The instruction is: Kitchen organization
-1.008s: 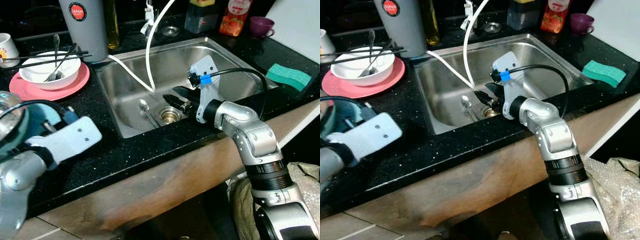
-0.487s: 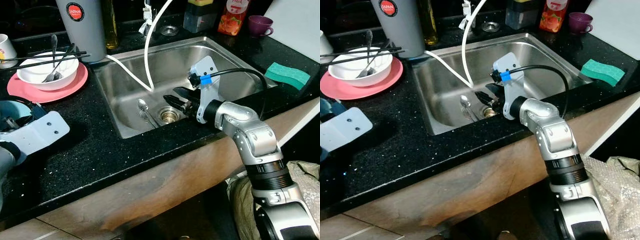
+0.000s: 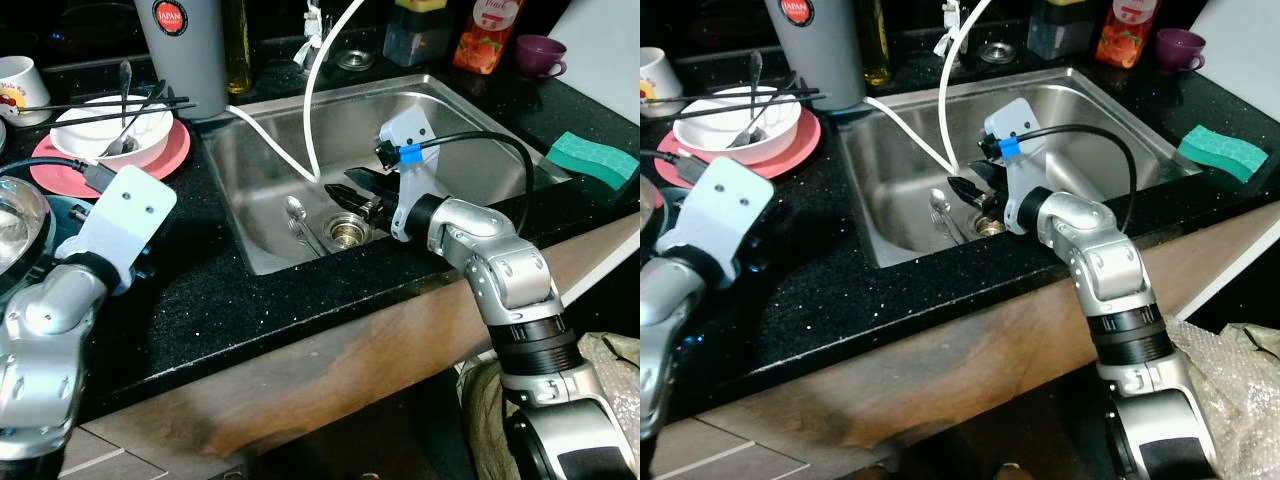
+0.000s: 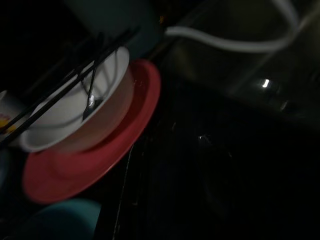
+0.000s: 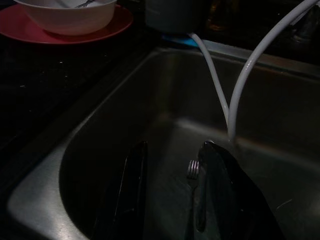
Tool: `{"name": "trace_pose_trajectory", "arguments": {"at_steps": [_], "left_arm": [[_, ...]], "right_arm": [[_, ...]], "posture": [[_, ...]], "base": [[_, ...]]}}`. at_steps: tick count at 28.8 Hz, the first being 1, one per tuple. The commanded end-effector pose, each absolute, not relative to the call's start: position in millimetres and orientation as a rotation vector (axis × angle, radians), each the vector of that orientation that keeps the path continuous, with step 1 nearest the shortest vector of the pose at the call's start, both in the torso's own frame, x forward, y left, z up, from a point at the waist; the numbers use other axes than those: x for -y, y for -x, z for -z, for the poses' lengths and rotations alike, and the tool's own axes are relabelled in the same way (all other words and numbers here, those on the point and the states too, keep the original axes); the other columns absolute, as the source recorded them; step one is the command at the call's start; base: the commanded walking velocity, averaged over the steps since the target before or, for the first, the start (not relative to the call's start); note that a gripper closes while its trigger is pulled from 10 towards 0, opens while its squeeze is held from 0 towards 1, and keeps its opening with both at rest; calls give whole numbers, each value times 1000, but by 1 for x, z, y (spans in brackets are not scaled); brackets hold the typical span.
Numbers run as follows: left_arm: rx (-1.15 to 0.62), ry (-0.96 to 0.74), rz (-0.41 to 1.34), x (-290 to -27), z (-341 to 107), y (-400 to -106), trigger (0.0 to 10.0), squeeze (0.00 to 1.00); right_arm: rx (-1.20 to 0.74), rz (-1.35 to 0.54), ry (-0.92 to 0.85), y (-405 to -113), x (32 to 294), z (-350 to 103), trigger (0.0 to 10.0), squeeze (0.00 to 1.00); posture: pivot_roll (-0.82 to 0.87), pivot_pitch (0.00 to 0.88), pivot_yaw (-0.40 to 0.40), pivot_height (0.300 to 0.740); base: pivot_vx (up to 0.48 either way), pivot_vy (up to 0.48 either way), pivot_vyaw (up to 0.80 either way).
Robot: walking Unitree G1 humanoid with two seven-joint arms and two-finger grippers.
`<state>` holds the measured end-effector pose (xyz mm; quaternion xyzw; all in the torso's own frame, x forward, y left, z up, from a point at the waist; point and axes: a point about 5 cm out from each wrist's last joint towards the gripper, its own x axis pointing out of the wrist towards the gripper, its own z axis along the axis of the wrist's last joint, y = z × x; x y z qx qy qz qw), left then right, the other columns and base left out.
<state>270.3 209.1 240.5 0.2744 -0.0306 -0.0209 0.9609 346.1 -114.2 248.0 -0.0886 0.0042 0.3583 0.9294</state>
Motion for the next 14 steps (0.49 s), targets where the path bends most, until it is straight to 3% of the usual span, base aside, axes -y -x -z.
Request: {"name": "trace_pose_trajectory", "arguments": {"at_steps": [1, 10, 14], "left_arm": [[57, -536, 46, -204, -239, -271, 10000, 0], [8, -634, -30, -217, -236, -270, 10000, 0], [-82, -590, -15, -215, -224, -263, 10000, 0]], "right_arm": [[-13, -724, 183, -347, 116, -247, 10000, 0], [-15, -722, 183, -347, 118, -246, 10000, 0], [-15, -721, 183, -347, 118, -245, 10000, 0]], "posture": [[63, 102, -36, 740], [63, 103, -34, 740], [63, 100, -36, 740]], "base": [[0, 0, 0], [0, 0, 0], [0, 0, 0]]}}
